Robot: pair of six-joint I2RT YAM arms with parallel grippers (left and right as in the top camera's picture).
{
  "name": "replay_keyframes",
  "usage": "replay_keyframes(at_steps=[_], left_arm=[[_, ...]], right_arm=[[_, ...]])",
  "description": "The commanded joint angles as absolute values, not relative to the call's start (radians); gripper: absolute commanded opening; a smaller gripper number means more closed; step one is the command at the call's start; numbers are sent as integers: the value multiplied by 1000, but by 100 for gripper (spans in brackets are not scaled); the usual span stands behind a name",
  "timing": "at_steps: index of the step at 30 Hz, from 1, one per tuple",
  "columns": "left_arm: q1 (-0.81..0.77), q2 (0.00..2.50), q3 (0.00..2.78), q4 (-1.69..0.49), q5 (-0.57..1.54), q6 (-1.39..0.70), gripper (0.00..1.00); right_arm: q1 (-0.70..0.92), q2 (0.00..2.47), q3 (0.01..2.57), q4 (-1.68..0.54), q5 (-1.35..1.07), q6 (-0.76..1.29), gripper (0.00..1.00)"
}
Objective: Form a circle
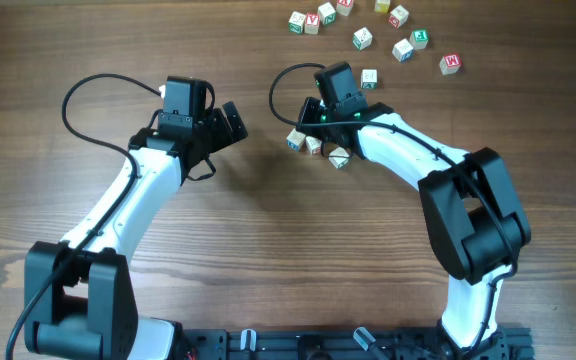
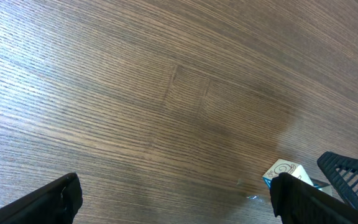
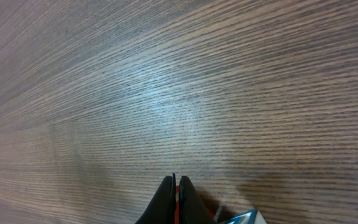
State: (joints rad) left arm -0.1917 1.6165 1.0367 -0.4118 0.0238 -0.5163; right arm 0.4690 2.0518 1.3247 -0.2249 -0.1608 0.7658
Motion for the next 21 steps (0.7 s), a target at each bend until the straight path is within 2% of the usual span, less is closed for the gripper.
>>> replay_keyframes(at_steps=[1,21], left_arm=[[-192,1597,1034,-410,25,-501,100],[-192,1597,1034,-410,25,-501,100]], right_arm=[[485,2071,1343,-229,-175,785,5],[492,2071,1343,-248,-179,785,4]])
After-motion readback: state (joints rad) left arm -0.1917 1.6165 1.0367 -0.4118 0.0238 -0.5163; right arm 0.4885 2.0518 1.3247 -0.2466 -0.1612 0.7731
